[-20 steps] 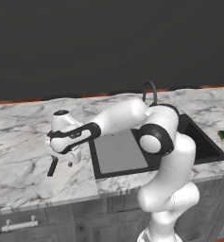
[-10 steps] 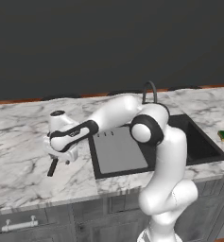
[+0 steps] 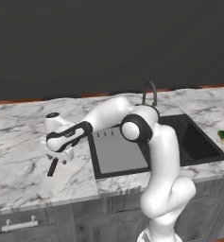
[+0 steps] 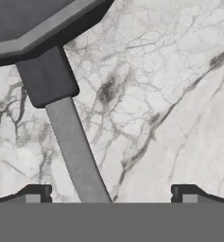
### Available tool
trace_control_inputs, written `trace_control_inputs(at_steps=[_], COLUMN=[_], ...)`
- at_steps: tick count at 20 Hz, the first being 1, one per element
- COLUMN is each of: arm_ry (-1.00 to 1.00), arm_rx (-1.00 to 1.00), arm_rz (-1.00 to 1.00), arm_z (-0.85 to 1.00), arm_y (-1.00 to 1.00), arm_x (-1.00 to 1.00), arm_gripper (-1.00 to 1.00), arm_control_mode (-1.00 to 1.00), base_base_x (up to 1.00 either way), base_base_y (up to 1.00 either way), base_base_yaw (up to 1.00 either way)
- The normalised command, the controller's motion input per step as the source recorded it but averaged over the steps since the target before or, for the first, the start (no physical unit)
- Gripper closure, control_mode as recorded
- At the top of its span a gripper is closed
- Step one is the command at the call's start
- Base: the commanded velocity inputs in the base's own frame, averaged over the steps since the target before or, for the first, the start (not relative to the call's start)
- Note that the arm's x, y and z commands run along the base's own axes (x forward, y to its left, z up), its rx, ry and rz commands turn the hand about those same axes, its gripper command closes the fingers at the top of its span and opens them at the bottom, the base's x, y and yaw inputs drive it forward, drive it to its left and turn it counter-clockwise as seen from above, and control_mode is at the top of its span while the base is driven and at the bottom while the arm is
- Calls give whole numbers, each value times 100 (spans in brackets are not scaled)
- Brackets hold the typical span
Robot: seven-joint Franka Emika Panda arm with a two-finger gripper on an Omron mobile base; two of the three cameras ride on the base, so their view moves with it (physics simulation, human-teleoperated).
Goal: Pick the pan and sponge and place them into the sink. Then turn on the water.
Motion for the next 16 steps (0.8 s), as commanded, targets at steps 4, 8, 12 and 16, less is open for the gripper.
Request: trace_control_inputs(at_steps=[4, 8, 12, 16], arm_ry=[0, 0, 0, 0], arm_rx=[0, 0, 0, 0], arm_rz=[1, 2, 2, 1], arm_z=[-23, -25, -22, -6], arm_y=[0, 0, 0, 0], arm_x=[14, 9, 1, 0], arm_gripper=[-100, -100, 100, 100], arm_control_mode=[-100, -100, -100, -100], base_base_x=[0, 0, 0, 0], base_base_y=[0, 0, 0, 0], base_base_yaw=[0, 0, 0, 0])
